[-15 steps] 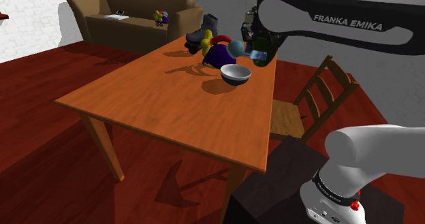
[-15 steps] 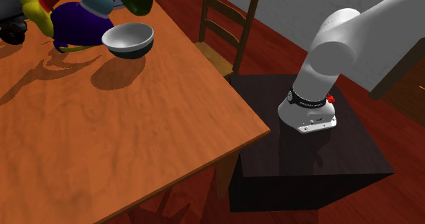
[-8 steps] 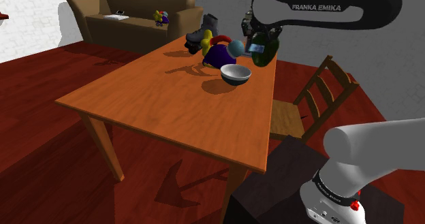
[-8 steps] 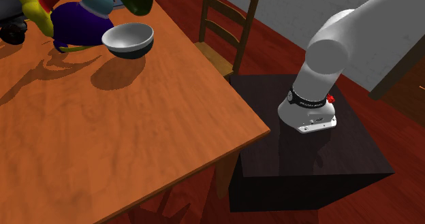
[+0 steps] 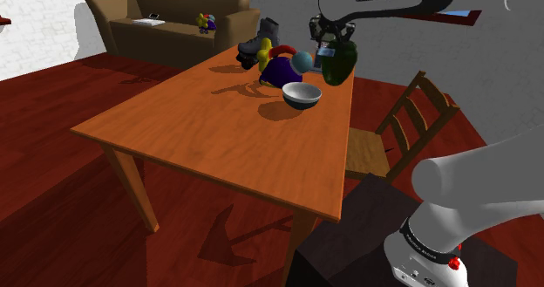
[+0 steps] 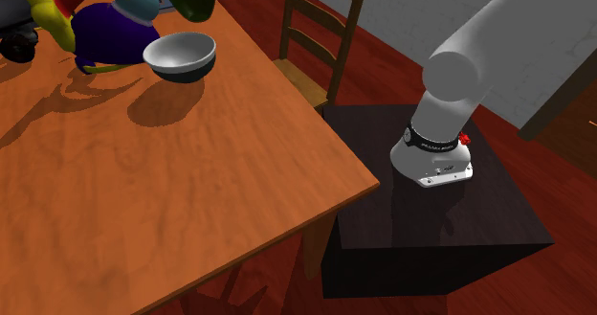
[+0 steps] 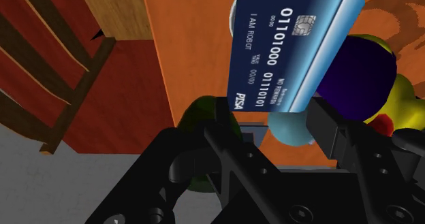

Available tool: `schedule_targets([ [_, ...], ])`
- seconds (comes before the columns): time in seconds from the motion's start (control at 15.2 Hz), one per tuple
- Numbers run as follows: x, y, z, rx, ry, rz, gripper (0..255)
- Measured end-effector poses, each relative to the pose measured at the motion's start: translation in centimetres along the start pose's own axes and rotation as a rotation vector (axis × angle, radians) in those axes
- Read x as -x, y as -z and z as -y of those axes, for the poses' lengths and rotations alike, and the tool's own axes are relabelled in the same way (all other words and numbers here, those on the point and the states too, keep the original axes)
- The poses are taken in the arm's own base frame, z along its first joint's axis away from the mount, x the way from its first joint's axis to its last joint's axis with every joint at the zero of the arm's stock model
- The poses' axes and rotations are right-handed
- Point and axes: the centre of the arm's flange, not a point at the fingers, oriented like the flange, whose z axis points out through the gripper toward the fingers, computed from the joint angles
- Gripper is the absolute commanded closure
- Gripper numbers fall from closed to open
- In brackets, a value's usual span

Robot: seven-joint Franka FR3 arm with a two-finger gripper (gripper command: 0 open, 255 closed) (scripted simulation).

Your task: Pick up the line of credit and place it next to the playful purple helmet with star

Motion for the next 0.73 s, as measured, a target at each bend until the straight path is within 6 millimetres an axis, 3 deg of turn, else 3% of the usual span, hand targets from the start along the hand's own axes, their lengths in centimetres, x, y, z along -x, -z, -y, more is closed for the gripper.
schedule_targets([
  [0.73,-12.1,-7.4,1.7,-0.001,0.001,0.0,255],
])
